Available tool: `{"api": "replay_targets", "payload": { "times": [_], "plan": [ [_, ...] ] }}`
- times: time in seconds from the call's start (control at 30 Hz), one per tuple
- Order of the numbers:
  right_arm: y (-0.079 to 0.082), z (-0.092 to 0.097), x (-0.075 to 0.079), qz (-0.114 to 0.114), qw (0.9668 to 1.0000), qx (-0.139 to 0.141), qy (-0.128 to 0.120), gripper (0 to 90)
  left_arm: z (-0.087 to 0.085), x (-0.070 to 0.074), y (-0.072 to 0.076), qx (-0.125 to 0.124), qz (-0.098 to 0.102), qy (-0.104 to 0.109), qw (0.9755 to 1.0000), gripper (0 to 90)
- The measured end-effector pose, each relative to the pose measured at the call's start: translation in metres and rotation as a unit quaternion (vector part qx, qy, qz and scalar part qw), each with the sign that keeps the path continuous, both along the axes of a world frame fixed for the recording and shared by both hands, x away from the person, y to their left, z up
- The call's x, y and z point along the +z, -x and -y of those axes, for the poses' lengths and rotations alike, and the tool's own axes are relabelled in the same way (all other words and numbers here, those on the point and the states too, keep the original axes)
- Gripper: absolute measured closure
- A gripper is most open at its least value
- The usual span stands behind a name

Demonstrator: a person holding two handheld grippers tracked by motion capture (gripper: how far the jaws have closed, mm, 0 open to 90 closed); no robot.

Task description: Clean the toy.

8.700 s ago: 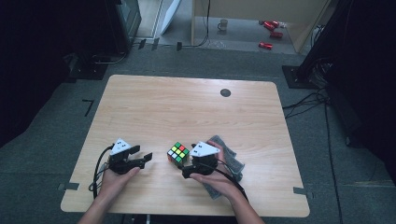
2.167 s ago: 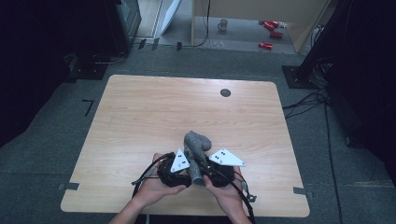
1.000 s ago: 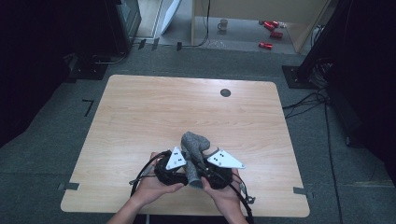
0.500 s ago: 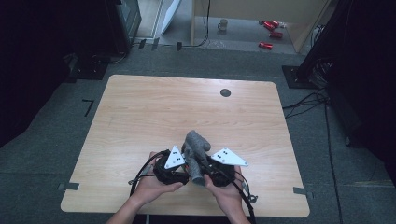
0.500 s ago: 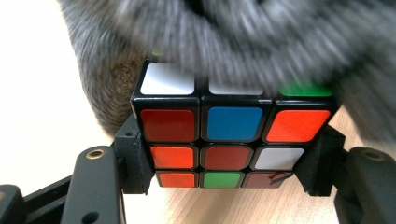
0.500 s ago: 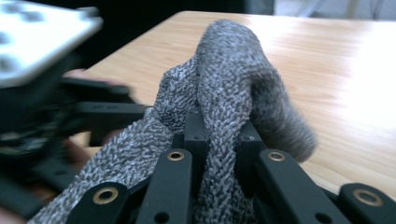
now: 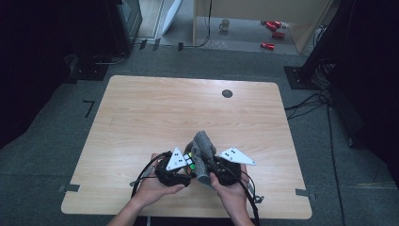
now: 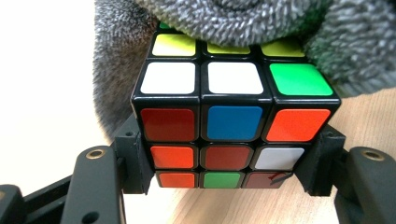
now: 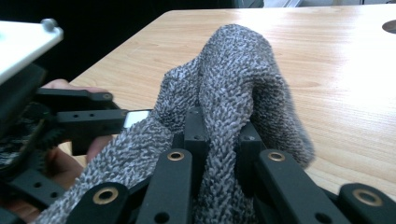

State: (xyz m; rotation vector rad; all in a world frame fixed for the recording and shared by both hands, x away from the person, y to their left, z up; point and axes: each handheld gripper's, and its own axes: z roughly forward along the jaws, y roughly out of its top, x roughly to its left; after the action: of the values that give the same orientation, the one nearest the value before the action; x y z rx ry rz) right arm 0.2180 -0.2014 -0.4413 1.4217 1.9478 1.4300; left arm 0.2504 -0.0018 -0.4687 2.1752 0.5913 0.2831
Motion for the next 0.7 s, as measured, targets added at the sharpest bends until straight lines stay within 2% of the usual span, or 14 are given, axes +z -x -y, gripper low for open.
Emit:
{"api": "replay_targets", "payload": {
  "times": [0.1, 0.17, 0.2, 0.3, 0.37, 0.53, 0.6, 0.7],
  "plan": [
    [0.009, -0.015, 0.004, 0.019, 0.9993, 0.029, 0.009, 80.8, -0.001, 0.001, 0.000, 0.001, 0.002, 0.001, 1.0000, 35.3],
    [0.009, -0.018, 0.005, 0.022, 0.9990, 0.036, 0.013, 80.6, -0.003, 0.002, 0.000, 0.003, 0.003, 0.002, 1.0000, 35.3],
    [0.006, -0.016, 0.005, 0.019, 0.9991, 0.038, 0.007, 80.6, -0.004, 0.002, 0.000, 0.004, 0.003, 0.002, 1.0000, 35.3],
    [-0.001, -0.003, 0.002, 0.007, 1.0000, 0.006, 0.000, 80.7, -0.004, 0.001, -0.001, 0.002, 0.001, 0.003, 1.0000, 35.3],
    [-0.001, -0.001, 0.001, 0.000, 1.0000, -0.005, -0.005, 80.9, -0.003, 0.001, -0.001, 0.001, -0.001, 0.004, 1.0000, 35.3],
    [0.009, -0.018, 0.005, 0.018, 0.9996, 0.023, 0.006, 80.6, -0.004, 0.002, 0.000, 0.002, 0.002, 0.005, 1.0000, 35.3],
    [0.006, -0.015, 0.005, 0.012, 0.9995, 0.029, -0.004, 80.4, -0.006, 0.003, 0.000, 0.004, 0.003, 0.005, 1.0000, 35.3],
    [-0.002, 0.001, 0.001, -0.006, 0.9999, -0.002, -0.016, 80.5, -0.004, 0.002, -0.001, 0.002, 0.000, 0.004, 1.0000, 35.3]
  ]
}}
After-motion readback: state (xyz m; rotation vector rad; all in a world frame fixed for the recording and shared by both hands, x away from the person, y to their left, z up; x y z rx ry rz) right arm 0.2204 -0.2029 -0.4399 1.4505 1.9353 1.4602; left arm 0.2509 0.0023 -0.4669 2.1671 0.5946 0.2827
